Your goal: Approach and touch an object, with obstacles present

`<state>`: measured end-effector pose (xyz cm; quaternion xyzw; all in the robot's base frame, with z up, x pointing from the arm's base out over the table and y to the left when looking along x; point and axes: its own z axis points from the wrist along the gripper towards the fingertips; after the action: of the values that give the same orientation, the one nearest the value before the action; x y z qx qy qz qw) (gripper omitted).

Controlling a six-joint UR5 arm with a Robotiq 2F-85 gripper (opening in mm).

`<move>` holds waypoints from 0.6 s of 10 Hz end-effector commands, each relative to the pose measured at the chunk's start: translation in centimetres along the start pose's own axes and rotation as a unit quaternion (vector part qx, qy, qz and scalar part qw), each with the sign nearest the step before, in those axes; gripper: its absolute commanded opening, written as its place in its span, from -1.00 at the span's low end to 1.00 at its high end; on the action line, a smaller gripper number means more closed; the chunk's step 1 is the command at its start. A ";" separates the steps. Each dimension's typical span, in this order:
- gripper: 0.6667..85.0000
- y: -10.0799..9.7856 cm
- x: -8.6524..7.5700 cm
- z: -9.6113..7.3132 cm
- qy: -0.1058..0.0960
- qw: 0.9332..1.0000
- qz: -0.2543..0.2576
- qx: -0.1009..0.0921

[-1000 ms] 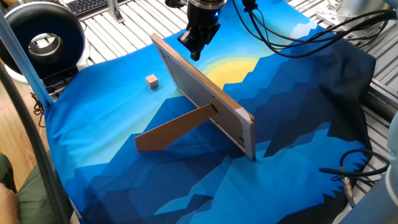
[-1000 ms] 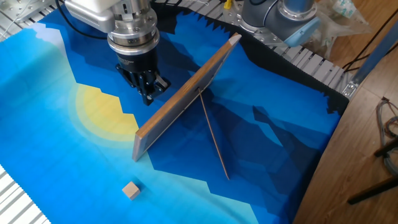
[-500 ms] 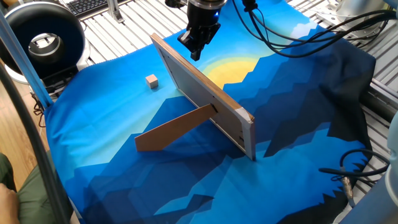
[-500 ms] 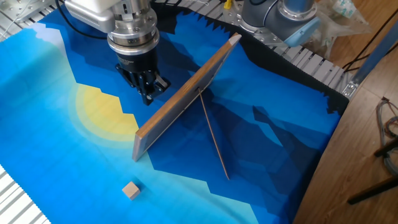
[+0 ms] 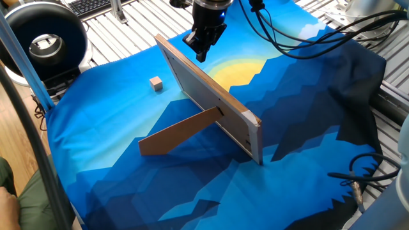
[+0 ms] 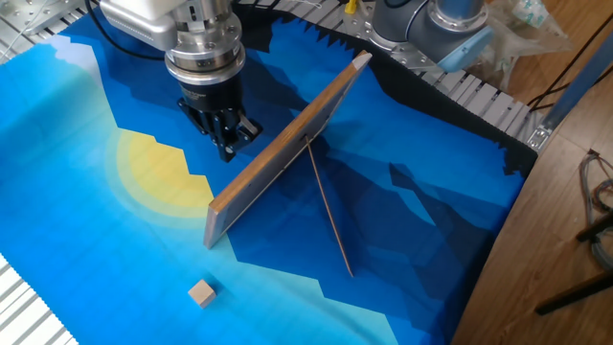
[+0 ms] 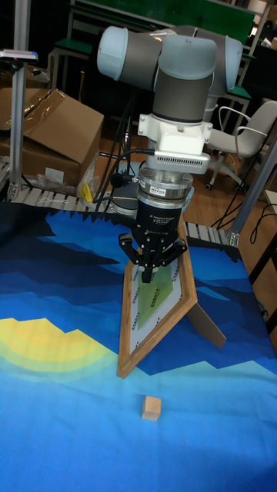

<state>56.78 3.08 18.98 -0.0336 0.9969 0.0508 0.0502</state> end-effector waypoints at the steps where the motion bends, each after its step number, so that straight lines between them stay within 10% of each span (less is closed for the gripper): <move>1: -0.99 0.2 -0.1 -0.2 -0.002 1.000 0.001 -0.005; 6: -0.99 0.1 -0.1 -0.2 -0.002 1.000 0.000 -0.003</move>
<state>56.80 3.01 19.00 -0.0352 0.9969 0.0489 0.0504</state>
